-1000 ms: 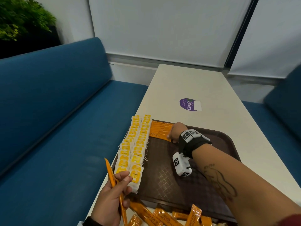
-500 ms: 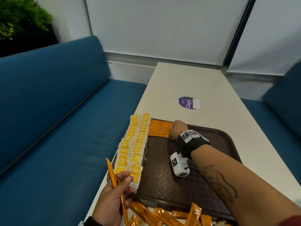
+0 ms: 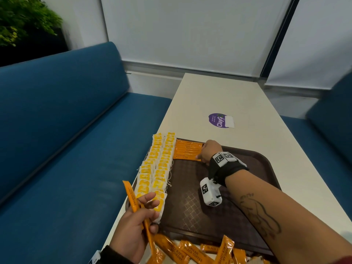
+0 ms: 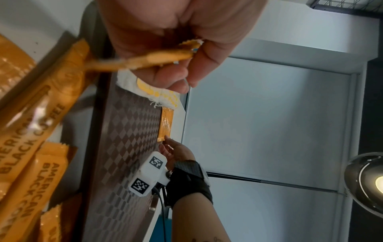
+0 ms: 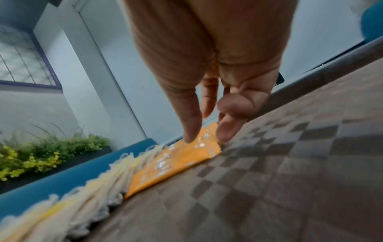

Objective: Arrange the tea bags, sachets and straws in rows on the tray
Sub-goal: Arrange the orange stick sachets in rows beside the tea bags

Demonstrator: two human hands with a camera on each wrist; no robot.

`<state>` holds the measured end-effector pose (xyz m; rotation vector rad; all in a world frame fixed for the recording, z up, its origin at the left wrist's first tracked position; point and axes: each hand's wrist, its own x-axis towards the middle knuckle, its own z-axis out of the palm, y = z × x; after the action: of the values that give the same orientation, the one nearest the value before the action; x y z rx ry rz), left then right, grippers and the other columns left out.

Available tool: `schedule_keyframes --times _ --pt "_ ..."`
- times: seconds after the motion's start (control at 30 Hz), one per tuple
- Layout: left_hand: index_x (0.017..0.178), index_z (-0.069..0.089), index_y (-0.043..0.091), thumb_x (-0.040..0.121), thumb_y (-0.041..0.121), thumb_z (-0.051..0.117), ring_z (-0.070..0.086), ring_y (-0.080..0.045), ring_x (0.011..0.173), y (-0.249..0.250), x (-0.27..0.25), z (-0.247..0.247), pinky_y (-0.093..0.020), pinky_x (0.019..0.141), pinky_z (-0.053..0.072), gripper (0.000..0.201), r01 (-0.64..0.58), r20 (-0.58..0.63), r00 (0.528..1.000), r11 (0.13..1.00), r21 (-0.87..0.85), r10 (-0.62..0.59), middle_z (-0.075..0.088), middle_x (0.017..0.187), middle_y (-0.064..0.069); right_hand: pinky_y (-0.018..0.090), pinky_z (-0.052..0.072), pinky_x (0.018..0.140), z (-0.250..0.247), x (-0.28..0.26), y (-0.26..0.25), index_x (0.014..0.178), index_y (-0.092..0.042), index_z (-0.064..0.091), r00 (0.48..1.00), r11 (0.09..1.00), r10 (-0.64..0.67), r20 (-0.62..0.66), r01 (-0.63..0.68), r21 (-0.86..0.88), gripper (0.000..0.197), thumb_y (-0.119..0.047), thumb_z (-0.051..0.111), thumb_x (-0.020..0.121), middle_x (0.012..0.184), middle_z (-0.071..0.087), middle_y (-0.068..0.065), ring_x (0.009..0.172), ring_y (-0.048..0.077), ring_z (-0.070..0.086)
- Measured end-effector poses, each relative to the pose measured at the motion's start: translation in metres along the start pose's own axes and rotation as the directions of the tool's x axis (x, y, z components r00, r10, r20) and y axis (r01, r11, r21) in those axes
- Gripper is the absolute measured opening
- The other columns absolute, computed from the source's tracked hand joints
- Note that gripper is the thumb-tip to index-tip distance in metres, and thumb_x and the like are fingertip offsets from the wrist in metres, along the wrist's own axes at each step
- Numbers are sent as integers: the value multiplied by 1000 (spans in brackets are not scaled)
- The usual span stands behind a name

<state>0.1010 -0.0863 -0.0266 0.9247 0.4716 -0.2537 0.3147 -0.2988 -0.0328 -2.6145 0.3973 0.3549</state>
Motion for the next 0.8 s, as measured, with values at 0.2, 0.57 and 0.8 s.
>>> schedule_keyframes --times 0.2,0.57,0.8 --pt "107 59 11 91 -9 36 72 -25 81 2 -3 13 -31 58 59 34 -51 74 995 979 -195 66 72 100 -12 25 41 53 -24 -105 -14 68 -15 52 949 869 -299 97 228 440 26 -22 74 80 64 57 1 59 13 56" --pt "108 58 15 97 2 32 68 -24 100 2 -21 33 -41 86 53 31 -176 143 965 945 -274 221 70 111 -7 32 54 73 6 -228 3 77 -17 64 762 813 -474 442 185 553 11 -13 74 80 80 66 6 72 16 63" --pt "108 58 14 96 0 41 59 -21 91 1 -27 14 -34 72 48 25 -129 54 990 992 15 128 62 105 -9 12 38 43 -4 -215 15 78 -20 65 920 799 -365 142 232 554 9 -17 68 86 60 58 -5 43 -1 47"
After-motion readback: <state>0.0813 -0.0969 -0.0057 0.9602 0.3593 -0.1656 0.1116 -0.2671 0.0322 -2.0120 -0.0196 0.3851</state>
